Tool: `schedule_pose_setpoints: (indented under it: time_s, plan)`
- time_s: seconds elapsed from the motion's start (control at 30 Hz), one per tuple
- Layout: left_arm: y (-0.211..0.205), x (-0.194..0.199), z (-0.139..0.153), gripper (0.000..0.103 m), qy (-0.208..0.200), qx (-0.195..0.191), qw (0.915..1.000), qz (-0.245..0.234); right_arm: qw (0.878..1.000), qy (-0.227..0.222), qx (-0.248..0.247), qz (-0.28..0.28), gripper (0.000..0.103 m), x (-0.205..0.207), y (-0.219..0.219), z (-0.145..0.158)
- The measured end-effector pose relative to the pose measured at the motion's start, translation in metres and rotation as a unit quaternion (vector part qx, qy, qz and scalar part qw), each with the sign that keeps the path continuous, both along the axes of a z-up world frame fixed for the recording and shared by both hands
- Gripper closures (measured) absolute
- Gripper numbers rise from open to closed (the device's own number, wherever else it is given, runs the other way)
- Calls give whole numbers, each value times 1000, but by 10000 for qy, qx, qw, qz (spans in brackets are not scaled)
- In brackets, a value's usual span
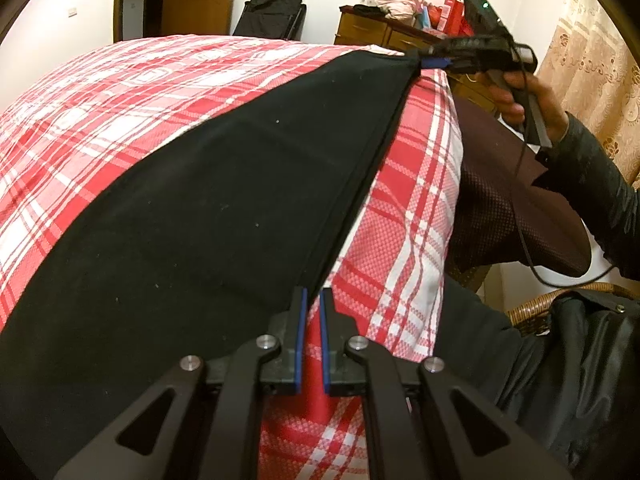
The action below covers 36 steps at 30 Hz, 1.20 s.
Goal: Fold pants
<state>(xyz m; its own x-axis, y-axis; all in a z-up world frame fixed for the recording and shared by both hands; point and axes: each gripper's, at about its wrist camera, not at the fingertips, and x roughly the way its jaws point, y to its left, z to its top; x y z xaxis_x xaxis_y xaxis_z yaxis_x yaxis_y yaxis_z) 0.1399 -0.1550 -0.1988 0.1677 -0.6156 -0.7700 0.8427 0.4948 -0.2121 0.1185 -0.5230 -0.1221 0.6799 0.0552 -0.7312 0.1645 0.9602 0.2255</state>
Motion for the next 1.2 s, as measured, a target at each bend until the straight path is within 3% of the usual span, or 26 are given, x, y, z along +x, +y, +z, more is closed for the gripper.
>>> schedule_pose_setpoints:
  time_s: [0.03, 0.1, 0.23, 0.33, 0.47, 0.5, 0.57, 0.6, 0.63, 0.77, 0.9, 1.0, 1.1, 1.13, 1.2]
  plan:
    - [0, 0, 0, 97, 2, -4, 10000, 7, 10000, 35, -62, 5, 88, 1, 1, -2]
    - [1, 0, 0, 97, -1, -1, 10000, 2, 9998, -119, -159, -69, 93, -2, 1, 3]
    - [1, 1, 0, 97, 10, 4, 10000, -17, 9982, -365, -475, -6, 94, -4, 6, 18]
    - [1, 2, 0, 97, 33, -5, 10000, -26, 9970, -137, -762, 28, 95, 3, 6, 8]
    - [1, 1, 0, 97, 43, -17, 10000, -29, 9986, -47, -530, -27, 94, -4, -6, -4]
    - [2, 0, 0, 97, 41, -10, 10000, -33, 9990, -49, -438, -44, 93, -5, -8, -1]
    - [2, -2, 1, 97, 49, 18, 10000, -34, 9982, -122, -560, -188, 76, -9, -5, 6]
    - [3, -3, 3, 97, 20, 27, 10000, -38, 9967, -191, -743, -274, 57, -11, -2, 12]
    - [4, -5, 6, 97, -25, -9, 10000, -42, 9942, -288, -988, -316, 45, -12, 4, 20]
    - [15, -6, 27, 97, -163, -326, 9993, 96, 9915, -668, -1115, 11, 45, -5, 34, 45]
    - [15, 2, 24, 97, -181, -237, 9991, 289, 9920, -570, -900, 675, 45, 21, 72, 35]
    - [13, 5, 5, 97, 125, -78, 9995, 292, 9905, -213, -643, 1195, 45, 35, 103, 11]
    - [13, -1, -7, 97, 363, -143, 9990, 213, 9845, 600, -700, 1492, 45, 41, 123, -30]
    - [12, -3, -12, 97, 515, -135, 9984, 185, 9825, 667, -809, 1537, 45, 39, 126, -37]
    - [13, -6, -12, 97, 449, -157, 9987, 204, 9782, 609, -1094, 1655, 45, 29, 131, -39]
